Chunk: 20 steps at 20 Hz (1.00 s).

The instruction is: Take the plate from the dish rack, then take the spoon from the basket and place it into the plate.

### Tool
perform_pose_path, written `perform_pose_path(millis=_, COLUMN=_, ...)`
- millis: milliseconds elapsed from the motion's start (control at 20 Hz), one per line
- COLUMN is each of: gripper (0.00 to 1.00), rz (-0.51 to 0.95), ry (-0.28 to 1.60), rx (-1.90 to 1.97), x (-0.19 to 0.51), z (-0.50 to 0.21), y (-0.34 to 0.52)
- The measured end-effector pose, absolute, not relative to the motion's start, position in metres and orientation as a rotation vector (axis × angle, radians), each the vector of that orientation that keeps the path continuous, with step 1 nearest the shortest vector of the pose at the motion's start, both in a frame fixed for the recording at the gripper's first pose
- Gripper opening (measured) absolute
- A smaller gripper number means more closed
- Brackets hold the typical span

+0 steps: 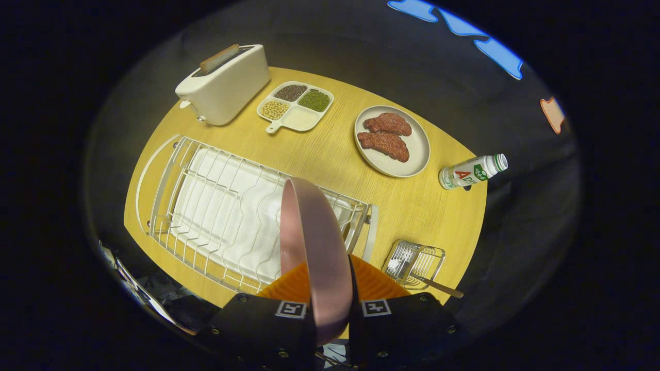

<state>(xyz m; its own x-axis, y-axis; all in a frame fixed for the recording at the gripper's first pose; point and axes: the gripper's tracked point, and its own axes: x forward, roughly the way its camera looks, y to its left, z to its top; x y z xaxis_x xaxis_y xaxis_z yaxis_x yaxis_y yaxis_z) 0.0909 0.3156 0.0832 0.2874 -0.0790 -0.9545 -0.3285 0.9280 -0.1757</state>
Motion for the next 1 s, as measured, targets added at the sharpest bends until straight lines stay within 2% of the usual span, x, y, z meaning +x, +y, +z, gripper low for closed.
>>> perform_pose_path(millis=450, gripper=0.24, rz=0.26, ry=1.274, rx=0.012, x=0.025, z=0.106, y=0.291)
perform_pose_path(millis=1000, gripper=0.24, rz=0.254, ry=1.289, rx=0.392, x=-0.103, z=0.047, y=0.241)
